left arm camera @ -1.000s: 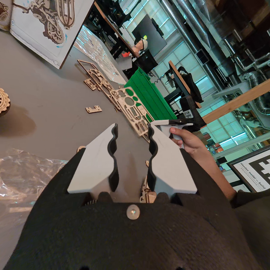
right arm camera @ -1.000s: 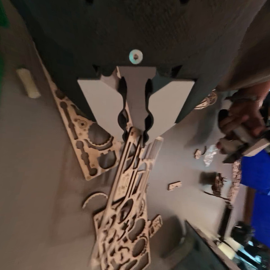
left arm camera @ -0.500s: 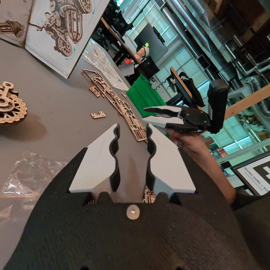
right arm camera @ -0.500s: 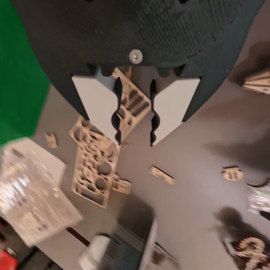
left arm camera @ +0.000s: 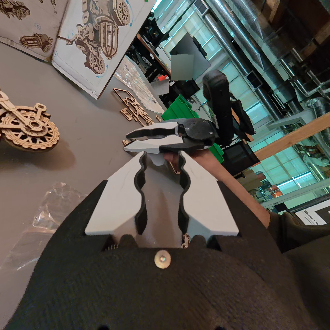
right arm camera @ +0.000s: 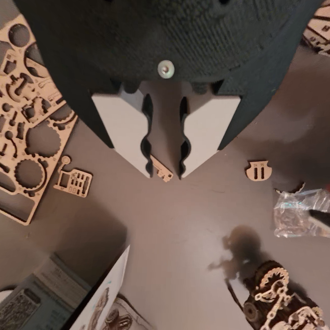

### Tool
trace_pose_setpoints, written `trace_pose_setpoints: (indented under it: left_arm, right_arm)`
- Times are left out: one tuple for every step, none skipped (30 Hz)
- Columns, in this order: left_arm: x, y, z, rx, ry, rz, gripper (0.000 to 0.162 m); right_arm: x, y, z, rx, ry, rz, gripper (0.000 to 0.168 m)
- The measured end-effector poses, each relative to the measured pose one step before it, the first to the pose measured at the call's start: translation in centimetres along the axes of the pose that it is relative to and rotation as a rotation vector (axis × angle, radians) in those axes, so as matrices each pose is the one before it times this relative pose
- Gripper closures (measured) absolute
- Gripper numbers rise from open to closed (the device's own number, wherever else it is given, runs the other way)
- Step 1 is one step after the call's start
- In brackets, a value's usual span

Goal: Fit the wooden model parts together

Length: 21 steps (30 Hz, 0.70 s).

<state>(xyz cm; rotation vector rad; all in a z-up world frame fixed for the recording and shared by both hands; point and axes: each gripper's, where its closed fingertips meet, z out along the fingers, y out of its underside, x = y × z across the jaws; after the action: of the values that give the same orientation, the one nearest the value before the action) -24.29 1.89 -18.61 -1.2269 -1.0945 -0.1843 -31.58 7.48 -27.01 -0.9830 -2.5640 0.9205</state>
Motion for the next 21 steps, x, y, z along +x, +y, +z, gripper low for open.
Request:
trace_pose_setpoints:
  left_arm:
    - [-0.049, 0.063, 0.029, -0.0008, 0.0028, -0.0109, 0.129]
    - [0.01, 0.051, 0.031, 0.0002, 0.0049, -0.011, 0.129]
    - [0.043, 0.044, 0.021, 0.0005, 0.0049, -0.0086, 0.129]
    - [0.035, 0.033, 0.015, -0.0003, 0.0031, -0.0046, 0.129]
    - [0.027, 0.011, -0.001, -0.0005, 0.0008, 0.0002, 0.129]
    - [0.011, 0.011, -0.003, -0.0002, -0.0007, 0.0036, 0.129]
    - [-0.002, -0.021, -0.013, 0.0002, -0.0016, 0.0041, 0.129]
    - [-0.001, -0.045, -0.028, 0.0015, -0.0009, 0.0024, 0.129]
    - [0.013, -0.08, -0.041, 0.0031, -0.0001, 0.0004, 0.129]
    - [-0.011, -0.087, -0.039, 0.0039, 0.0006, -0.0018, 0.129]
    - [-0.02, -0.096, -0.045, 0.0044, 0.0011, -0.0036, 0.129]
    - [-0.032, -0.1, -0.047, 0.0045, 0.0019, -0.006, 0.129]
    - [-0.035, -0.096, -0.043, 0.0052, 0.003, -0.0092, 0.129]
    - [0.0, -0.108, -0.037, 0.0064, 0.0061, -0.0124, 0.129]
    - [0.008, -0.105, -0.048, 0.0071, 0.0078, -0.0157, 0.128]
    - [0.043, -0.112, -0.033, 0.0076, 0.0101, -0.0173, 0.128]
    - [0.106, -0.094, -0.036, 0.008, 0.0147, -0.0175, 0.128]
    - [0.153, -0.065, -0.015, 0.007, 0.0168, -0.0178, 0.127]
    - [0.215, -0.006, 0.007, 0.0041, 0.0206, -0.0188, 0.127]
    - [0.395, 0.037, 0.018, 0.0017, 0.0306, -0.0182, 0.127]
    - [0.402, 0.092, 0.071, -0.0012, 0.0312, -0.021, 0.127]
  right_arm:
    - [-0.225, 0.082, -0.091, 0.0021, -0.0079, -0.0122, 0.151]
    - [-0.134, 0.084, -0.072, 0.0032, -0.0019, -0.0084, 0.152]
    - [-0.109, 0.055, -0.069, 0.0047, 0.0002, -0.008, 0.152]
    - [-0.118, 0.065, -0.074, 0.0035, -0.0006, -0.0074, 0.152]
    - [-0.134, 0.049, -0.069, 0.0023, -0.0027, -0.004, 0.152]
    - [-0.118, -0.06, -0.117, 0.0069, -0.0034, 0.0004, 0.153]
    - [-0.095, -0.238, -0.177, 0.0151, -0.0039, 0.0073, 0.153]
    - [-0.126, -0.397, -0.266, 0.0217, -0.0093, 0.0136, 0.153]
    - [-0.216, -0.548, -0.354, 0.0277, -0.0172, 0.0173, 0.153]
    - [-0.265, -0.682, -0.426, 0.0335, -0.0217, 0.0195, 0.153]
    - [-0.362, -0.805, -0.491, 0.0397, -0.0266, 0.0214, 0.153]
    - [-0.546, -0.944, -0.559, 0.0479, -0.0376, 0.0217, 0.152]
    - [-0.782, -1.088, -0.617, 0.0582, -0.0492, 0.024, 0.153]
    - [-0.977, -1.179, -0.645, 0.0662, -0.0588, 0.0296, 0.153]
    - [-1.095, -1.145, -0.653, 0.0694, -0.0631, 0.0346, 0.153]
    - [-1.115, -1.027, -0.62, 0.0704, -0.0615, 0.0342, 0.153]
    - [-1.123, -0.857, -0.597, 0.0704, -0.0594, 0.0289, 0.153]
    - [-1.182, -0.7, -0.578, 0.0692, -0.062, 0.0207, 0.153]
    - [-1.266, -0.612, -0.52, 0.0666, -0.0666, 0.0138, 0.153]
    - [-1.114, -0.518, -0.434, 0.0579, -0.0573, 0.0167, 0.153]
    - [-0.788, -0.462, -0.348, 0.0513, -0.0402, 0.0261, 0.153]
